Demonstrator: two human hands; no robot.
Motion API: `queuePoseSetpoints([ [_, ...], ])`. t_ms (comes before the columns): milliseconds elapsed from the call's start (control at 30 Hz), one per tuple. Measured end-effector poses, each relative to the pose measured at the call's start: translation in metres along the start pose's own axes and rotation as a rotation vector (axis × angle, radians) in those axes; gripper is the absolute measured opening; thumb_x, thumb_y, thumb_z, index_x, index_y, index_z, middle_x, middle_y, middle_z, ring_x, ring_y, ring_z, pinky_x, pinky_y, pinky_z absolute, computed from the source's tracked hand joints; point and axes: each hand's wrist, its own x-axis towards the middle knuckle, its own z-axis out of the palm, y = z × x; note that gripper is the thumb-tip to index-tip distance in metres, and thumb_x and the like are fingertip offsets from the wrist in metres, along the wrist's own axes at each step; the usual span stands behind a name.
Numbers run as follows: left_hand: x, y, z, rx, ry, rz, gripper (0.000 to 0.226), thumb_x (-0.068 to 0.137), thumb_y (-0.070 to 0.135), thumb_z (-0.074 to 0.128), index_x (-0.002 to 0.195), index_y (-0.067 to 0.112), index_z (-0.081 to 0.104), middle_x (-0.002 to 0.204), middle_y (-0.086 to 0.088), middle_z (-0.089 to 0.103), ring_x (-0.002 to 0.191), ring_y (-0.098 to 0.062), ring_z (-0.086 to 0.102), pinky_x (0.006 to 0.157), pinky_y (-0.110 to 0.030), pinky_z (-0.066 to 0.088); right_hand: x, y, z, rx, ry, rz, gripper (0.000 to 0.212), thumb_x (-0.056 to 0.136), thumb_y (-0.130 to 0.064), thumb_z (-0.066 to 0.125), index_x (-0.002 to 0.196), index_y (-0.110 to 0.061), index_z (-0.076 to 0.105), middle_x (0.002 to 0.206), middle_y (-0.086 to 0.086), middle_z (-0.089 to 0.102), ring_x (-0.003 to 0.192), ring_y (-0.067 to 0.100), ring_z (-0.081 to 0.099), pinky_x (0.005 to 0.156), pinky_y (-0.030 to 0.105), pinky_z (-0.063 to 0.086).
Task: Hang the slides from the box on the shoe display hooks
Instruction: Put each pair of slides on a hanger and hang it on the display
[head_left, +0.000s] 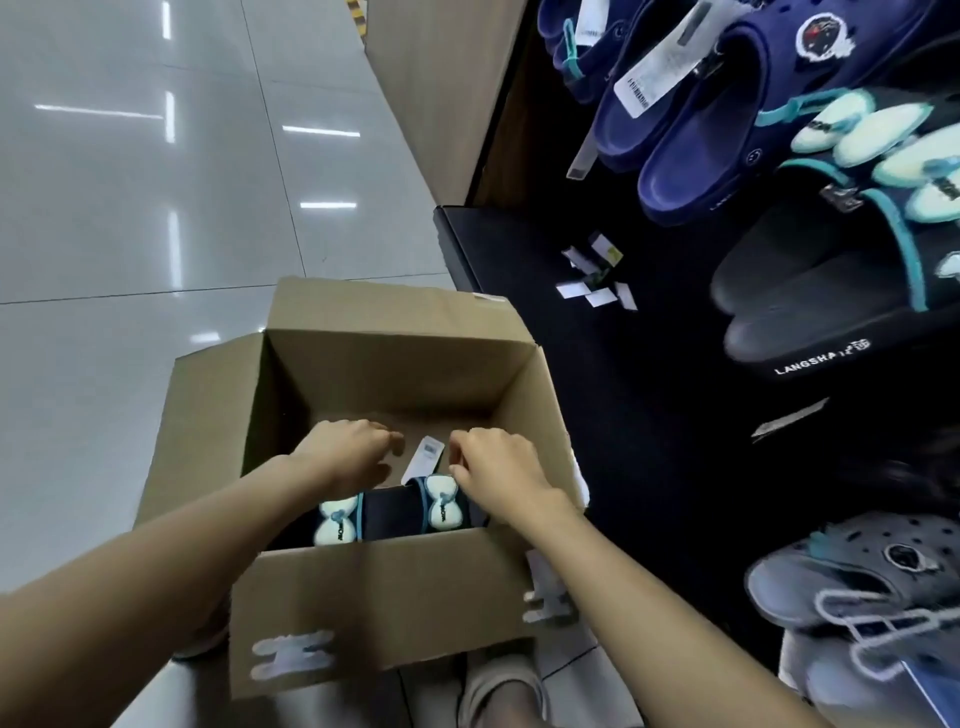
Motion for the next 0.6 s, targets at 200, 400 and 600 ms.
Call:
queuePoseSetpoints([
  [200,0.017,-0.013,0.056,-0.031,-0.081,-0.187,0.037,0.097,0.045,0.048,0.13,0.029,0.051,0.127,0.001,0.061,0.113,-0.024,0.06,0.079,-0.033,0.046,0.027,0.0,0.054,0.06,-0.147,0.039,0.031,0.095,-0.034,0.057,0.12,-0.016,0.057,0.119,0.007,0.065,0.111,0.029,0.06,0.076,0.035,0.04],
  [400,0.034,-0.015,0.089,-0.08,-0.137,-0.332,0.045,0.094,0.05,0.051,0.129,0.023,0.048,0.126,-0.003,0.057,0.111,-0.027,0.06,0.073,-0.033,0.042,0.039,0.008,0.084,0.134,-0.219,0.168,0.058,0.089,-0.049,0.065,0.131,-0.015,0.046,0.13,0.008,0.057,0.121,0.03,0.056,0.087,0.038,0.046],
  [600,0.049,-0.021,0.116,-0.17,-0.296,-0.47,0.069,0.089,0.059,0.054,0.141,0.022,0.029,0.139,-0.009,0.038,0.119,-0.033,0.055,0.081,-0.04,0.046,0.056,0.012,0.1,0.24,-0.386,0.341,0.095,0.08,-0.061,0.07,0.148,-0.014,0.023,0.146,0.011,0.04,0.133,0.032,0.046,0.099,0.04,0.042],
])
